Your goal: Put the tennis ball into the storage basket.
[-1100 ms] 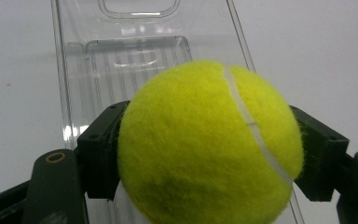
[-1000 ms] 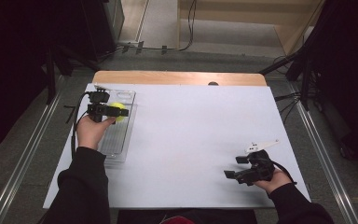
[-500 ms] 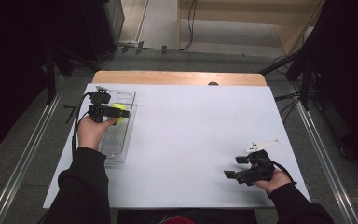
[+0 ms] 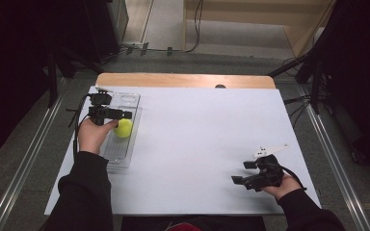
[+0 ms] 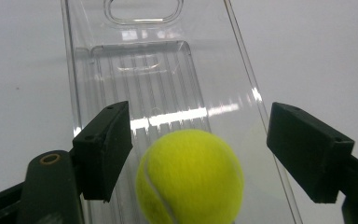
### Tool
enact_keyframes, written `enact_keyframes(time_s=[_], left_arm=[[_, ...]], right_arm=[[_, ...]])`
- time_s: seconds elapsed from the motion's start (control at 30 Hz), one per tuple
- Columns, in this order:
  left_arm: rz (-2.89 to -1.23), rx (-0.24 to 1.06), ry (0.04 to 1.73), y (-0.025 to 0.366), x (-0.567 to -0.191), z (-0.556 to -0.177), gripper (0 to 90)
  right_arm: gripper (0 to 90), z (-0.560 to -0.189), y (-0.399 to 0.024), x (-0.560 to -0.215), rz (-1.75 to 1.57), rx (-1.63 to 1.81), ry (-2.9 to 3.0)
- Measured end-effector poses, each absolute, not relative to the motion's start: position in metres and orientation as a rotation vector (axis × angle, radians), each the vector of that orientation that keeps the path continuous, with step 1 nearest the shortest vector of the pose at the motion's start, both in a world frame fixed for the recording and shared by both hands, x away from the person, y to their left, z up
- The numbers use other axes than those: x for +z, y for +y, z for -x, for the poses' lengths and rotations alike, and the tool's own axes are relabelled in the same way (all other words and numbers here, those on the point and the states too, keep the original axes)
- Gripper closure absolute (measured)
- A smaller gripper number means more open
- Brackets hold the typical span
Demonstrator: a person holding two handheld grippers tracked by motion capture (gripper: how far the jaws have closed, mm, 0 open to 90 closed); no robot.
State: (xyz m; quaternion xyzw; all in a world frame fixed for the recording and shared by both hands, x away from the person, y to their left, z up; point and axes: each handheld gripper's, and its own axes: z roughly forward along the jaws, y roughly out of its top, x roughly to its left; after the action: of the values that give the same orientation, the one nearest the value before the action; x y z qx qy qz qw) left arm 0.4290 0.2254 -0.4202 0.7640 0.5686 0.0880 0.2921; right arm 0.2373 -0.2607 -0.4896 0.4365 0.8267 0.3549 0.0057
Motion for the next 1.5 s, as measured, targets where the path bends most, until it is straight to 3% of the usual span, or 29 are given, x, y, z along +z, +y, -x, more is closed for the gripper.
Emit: enact_keyframes(time_s=[0.93, 1.5], left_arm=[[-2.015, 0.198, 1.408, 0.219, -0.386, -0.419, 21.8], [-2.052, 0.176, 1.348, 0.204, -0.386, -0.415, 21.8]], right_arm=[[16.0, -0.237, -0.261, -0.49, -1.369, 1.108, 2.59], [16.0, -0.237, -0.261, -0.49, -1.365, 1.109, 2.589]])
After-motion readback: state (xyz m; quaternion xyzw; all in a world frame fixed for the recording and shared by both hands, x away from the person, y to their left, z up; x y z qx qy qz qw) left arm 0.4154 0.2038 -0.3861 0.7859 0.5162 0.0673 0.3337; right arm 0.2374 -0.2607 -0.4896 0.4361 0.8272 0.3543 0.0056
